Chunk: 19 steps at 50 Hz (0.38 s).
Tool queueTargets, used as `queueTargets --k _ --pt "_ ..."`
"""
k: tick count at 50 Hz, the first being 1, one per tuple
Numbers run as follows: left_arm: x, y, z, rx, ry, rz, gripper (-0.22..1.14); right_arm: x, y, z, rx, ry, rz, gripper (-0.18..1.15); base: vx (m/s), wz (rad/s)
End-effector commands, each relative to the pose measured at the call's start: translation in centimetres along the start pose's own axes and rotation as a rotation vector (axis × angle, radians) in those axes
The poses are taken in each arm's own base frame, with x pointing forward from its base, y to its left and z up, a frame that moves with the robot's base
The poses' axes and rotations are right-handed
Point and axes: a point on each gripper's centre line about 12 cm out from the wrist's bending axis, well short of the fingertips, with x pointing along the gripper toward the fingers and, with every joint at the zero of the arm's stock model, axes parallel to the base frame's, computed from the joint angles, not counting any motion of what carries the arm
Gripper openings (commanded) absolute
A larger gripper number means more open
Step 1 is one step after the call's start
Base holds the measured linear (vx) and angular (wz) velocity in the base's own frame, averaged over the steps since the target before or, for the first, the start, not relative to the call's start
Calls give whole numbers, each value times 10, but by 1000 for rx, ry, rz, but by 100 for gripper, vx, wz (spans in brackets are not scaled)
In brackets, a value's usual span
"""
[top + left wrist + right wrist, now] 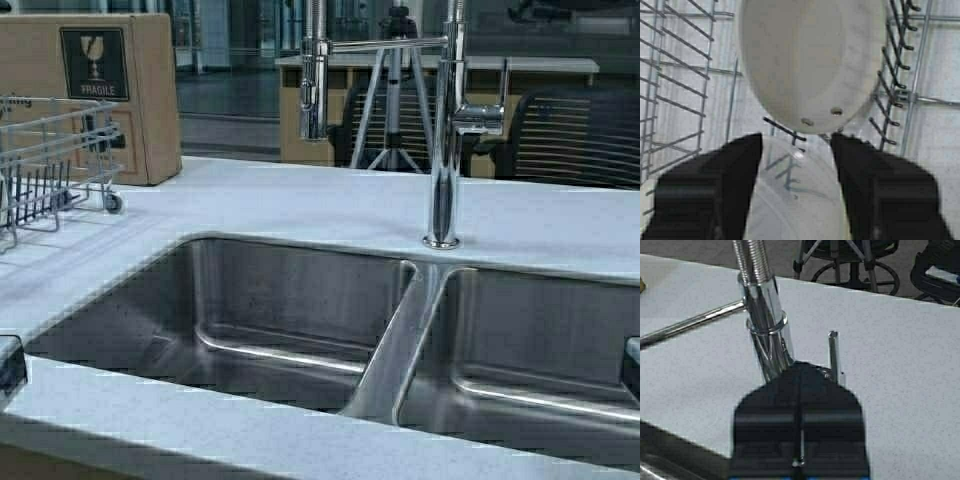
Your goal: Wash the pan
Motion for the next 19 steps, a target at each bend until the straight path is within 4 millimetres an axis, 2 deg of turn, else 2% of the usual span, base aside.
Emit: queueTargets --k 1,11,19 --pt "-34 25 25 -22 -86 65 82 0 2 15 1 -47 5 5 0 0" --pt "-65 32 43 -21 -150 95 82 0 2 15 1 -50 6 5 0 0" --pt "-82 35 50 -24 -185 111 82 0 1 13 1 -46 6 5 0 0"
